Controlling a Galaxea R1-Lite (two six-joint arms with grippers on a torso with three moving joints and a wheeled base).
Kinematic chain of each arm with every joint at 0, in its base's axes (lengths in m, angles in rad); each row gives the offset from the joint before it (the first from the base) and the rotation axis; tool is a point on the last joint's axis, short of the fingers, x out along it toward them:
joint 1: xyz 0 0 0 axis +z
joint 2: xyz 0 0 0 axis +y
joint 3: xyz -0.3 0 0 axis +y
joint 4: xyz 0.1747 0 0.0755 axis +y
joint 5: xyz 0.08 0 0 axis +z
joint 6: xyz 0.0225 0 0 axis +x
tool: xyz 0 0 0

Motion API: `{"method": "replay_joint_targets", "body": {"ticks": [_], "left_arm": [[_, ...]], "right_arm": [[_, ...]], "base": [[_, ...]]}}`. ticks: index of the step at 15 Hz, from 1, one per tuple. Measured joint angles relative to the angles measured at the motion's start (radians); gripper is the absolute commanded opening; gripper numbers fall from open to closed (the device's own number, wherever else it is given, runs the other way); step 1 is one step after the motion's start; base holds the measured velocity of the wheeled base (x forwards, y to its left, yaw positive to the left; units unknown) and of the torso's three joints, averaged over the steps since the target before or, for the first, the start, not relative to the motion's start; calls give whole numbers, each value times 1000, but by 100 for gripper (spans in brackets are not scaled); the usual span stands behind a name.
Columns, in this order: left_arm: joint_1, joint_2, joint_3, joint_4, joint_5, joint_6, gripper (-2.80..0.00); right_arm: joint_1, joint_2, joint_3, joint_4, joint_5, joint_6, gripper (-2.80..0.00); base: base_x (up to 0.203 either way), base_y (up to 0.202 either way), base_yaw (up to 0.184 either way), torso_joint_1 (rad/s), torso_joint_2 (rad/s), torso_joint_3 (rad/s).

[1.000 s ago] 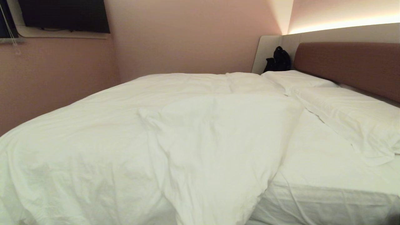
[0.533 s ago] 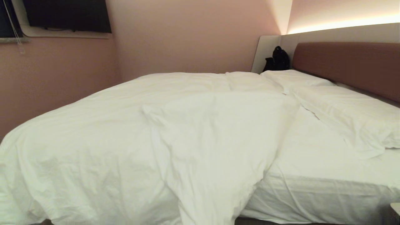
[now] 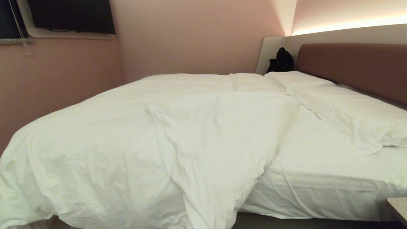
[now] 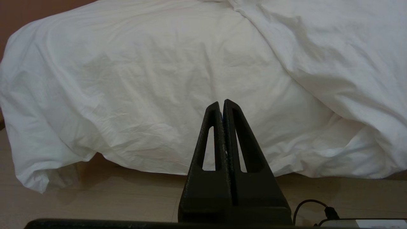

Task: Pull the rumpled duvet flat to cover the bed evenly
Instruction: Flatten the corners of the folded blanket

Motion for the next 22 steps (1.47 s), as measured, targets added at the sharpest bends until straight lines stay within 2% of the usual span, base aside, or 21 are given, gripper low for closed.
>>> {"method": "replay_joint_targets", "body": {"ticks": [11, 16, 19, 22], "left_arm": [[0, 0, 0, 1, 0, 4, -280], [0, 0, -19, 11, -14, 25, -280], [0, 33, -159, 46, -87, -47, -280], [0, 230, -315, 47, -180, -192, -280]], "right_arm": [[0, 0, 0, 0, 0, 0, -280], [0, 0, 0, 0, 0, 0, -280], [0, 0, 0, 0, 0, 0, -280], [0, 0, 0, 0, 0, 0, -280]], "base": [[0, 0, 0, 0, 0, 0], [0, 0, 0, 0, 0, 0], [0, 0, 0, 0, 0, 0], [0, 0, 0, 0, 0, 0]]}}
